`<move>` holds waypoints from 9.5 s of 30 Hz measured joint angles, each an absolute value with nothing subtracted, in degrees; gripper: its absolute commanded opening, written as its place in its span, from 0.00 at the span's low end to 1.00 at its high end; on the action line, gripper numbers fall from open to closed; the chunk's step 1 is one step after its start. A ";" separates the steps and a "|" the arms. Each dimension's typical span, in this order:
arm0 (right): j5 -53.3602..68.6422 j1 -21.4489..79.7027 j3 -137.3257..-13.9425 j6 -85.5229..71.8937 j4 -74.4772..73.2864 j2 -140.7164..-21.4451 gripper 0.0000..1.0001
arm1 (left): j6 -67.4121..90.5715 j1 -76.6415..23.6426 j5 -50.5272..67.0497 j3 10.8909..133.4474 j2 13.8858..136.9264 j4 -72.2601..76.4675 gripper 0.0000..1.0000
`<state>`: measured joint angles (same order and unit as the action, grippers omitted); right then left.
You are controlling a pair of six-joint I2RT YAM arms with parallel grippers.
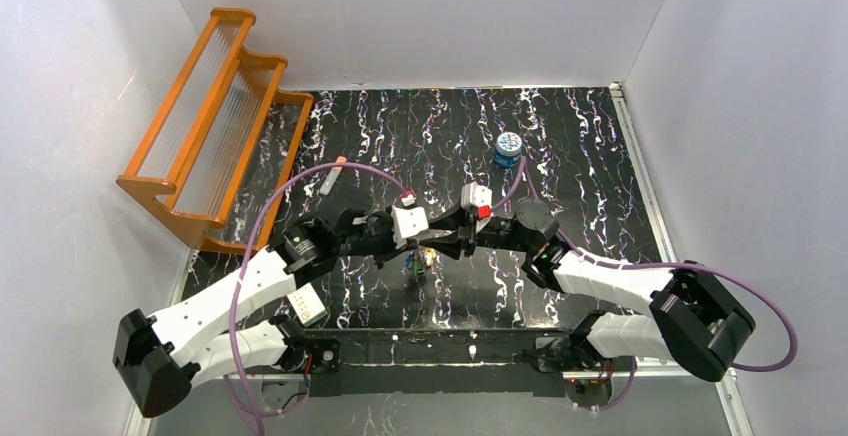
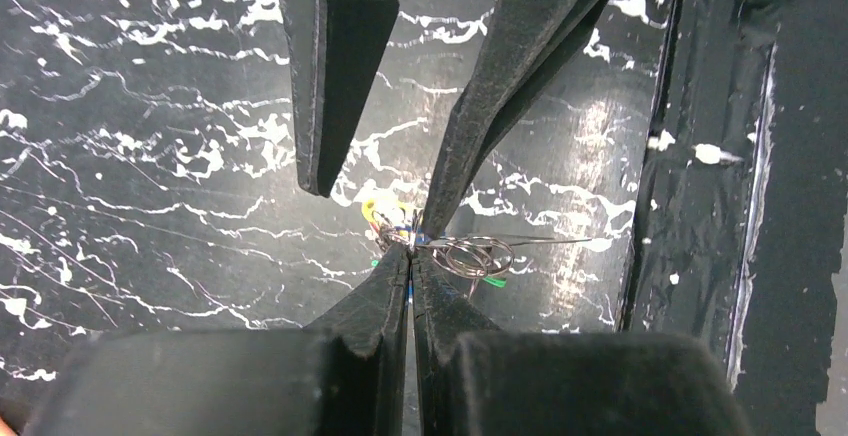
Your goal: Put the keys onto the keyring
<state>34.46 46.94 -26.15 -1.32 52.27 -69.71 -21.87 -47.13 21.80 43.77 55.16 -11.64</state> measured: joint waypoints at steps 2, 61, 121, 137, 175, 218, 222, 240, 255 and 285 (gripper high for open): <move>34.46 46.94 -26.63 -0.64 51.07 -69.76 0.34 | -22.87 -47.13 21.63 45.54 57.71 -14.06 0.00; 45.17 45.87 -25.28 -13.69 74.72 -78.54 0.01 | -6.55 -47.29 18.87 22.68 38.33 17.85 0.23; 46.81 44.86 -36.14 4.78 40.80 -85.84 0.42 | 12.51 -47.37 -8.73 22.11 39.97 15.00 0.78; 35.92 44.69 -31.64 -0.08 44.10 -80.88 0.75 | 20.18 -47.37 -13.74 21.96 42.19 14.90 0.98; 20.23 48.23 -41.10 -22.76 9.69 -86.48 0.68 | 41.19 -32.69 -2.52 31.66 70.15 -3.07 0.98; 25.89 41.85 -48.12 -18.44 2.87 -96.27 0.73 | 41.15 -32.40 -5.63 31.57 65.69 -7.51 0.97; 26.48 41.87 -48.10 -17.69 1.06 -94.87 0.68 | 41.58 -32.40 -5.02 31.20 65.69 -6.61 0.96; 15.16 50.63 -58.08 -25.63 -7.31 -94.85 0.42 | 43.18 -32.38 -3.09 30.70 66.13 -4.25 0.92; 4.43 53.39 -62.70 -28.80 -13.54 -101.43 0.38 | 43.53 -32.36 -2.76 30.37 66.13 -3.77 0.92; 11.49 46.96 -62.70 -32.51 -5.89 -101.97 0.38 | 43.55 -32.36 2.61 29.36 68.36 0.93 0.69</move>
